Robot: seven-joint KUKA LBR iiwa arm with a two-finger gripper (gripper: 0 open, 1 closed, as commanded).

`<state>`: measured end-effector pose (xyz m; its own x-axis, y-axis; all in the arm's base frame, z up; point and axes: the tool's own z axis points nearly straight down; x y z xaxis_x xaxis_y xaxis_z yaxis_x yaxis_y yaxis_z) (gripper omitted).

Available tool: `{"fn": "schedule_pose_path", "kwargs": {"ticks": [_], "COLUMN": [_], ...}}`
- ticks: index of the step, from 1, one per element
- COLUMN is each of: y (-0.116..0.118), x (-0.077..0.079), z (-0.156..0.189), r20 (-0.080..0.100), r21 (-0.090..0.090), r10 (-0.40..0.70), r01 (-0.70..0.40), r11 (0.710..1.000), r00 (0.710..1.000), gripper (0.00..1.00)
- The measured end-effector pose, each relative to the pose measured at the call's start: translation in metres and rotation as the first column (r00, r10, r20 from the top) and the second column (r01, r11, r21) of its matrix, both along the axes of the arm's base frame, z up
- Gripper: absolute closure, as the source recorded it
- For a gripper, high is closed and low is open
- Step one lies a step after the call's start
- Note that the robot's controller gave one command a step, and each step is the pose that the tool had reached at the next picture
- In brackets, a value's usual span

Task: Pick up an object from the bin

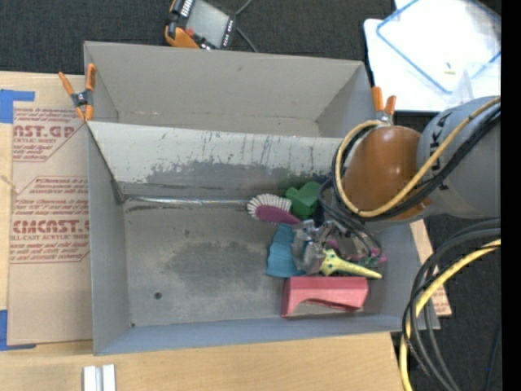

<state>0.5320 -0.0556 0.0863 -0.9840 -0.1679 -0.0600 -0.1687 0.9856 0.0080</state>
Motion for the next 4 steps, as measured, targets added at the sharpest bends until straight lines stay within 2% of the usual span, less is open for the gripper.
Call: {"fn": "schedule_pose_path", "kwargs": {"ticks": [1, 2, 3, 4], "y": [0.018, 0.013, 0.071, 0.048], "x": [0.016, 0.035, -0.021, 0.04], "z": [-0.008, -0.012, -0.009, -0.016], "r20": [-0.016, -0.005, 0.006, -0.007], "r21": [-0.003, -0.01, -0.004, 0.001], "r10": [-0.029, 0.28, 0.088, 0.13], "r01": [0.029, -0.28, -0.088, -0.13], "r11": [1.0, 0.96, 0.996, 0.992], "r00": [0.999, 0.96, 0.996, 0.991], "gripper": [1.0, 1.0, 1.0, 0.0]}}
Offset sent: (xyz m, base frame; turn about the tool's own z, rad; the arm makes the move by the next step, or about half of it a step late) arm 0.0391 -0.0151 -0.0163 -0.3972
